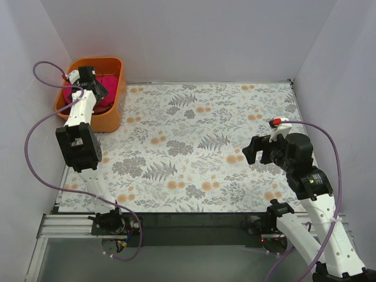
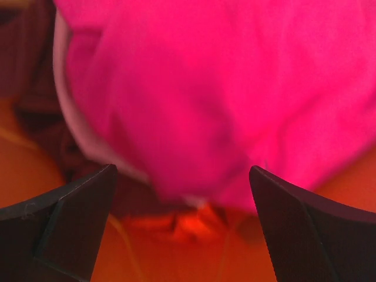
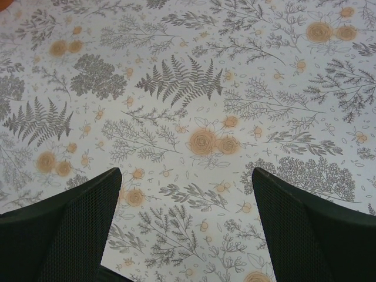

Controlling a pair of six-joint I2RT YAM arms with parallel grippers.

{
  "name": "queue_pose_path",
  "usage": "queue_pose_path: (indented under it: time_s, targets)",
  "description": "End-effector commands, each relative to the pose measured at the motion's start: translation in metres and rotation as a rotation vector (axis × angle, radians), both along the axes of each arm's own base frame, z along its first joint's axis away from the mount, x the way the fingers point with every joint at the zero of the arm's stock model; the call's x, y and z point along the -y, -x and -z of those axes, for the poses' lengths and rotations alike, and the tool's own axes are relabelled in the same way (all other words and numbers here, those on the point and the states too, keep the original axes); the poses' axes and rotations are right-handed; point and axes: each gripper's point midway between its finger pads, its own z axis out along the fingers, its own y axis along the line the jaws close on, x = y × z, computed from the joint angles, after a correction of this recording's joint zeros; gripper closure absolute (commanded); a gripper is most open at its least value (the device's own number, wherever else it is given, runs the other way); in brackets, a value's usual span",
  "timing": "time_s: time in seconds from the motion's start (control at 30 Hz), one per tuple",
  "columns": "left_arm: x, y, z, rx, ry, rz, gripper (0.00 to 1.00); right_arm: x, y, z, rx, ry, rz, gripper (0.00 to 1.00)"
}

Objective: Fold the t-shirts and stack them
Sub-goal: Grab the tshirt from the pile

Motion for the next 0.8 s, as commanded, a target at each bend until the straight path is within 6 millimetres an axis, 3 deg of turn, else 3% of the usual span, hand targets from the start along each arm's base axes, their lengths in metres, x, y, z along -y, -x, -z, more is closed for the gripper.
queue_pose_path:
  time_s: [0.0,0.07,0.13,0.23,0.27,0.37,0.5,0.57,0.77]
  targets:
    - [-0.020,-0.006,0.005,-0.014,0.005,-0.057,0.05,-0.008,-0.003,0.001,0.021,-0.011,-0.040,0.02]
    - [-0.031,-0.011,0.019,-0.036,0.004,-0.084,0.05,-0.010,-0.003,0.004,0.013,-0.010,-0.052,0.02]
    - [-0.038,-0.014,0.018,-0.033,0.004,-0.100,0.05,-0.011,-0.003,0.008,0.004,-0.009,-0.058,0.02]
    - [-0.040,-0.014,0.023,-0.044,0.003,-0.106,0.28,-0.011,-0.003,0.013,-0.006,-0.007,-0.060,0.02]
    - [-0.040,-0.012,0.022,-0.043,0.002,-0.108,0.50,-0.011,-0.003,0.013,-0.007,-0.006,-0.061,0.02]
    - [-0.042,-0.008,-0.005,0.001,-0.020,-0.117,0.77,-0.013,-0.003,0.015,-0.013,-0.009,-0.066,0.01]
    - [-0.043,-0.007,-0.081,0.166,-0.067,-0.106,0.77,-0.016,-0.003,0.014,-0.012,-0.017,-0.081,0.02]
    - [-0.039,-0.008,-0.107,0.224,-0.074,-0.088,0.79,-0.016,-0.004,0.014,-0.011,-0.022,-0.079,0.01]
    - [-0.013,-0.009,-0.159,0.330,-0.069,0.011,0.87,-0.020,0.000,0.011,-0.012,-0.045,-0.095,0.02]
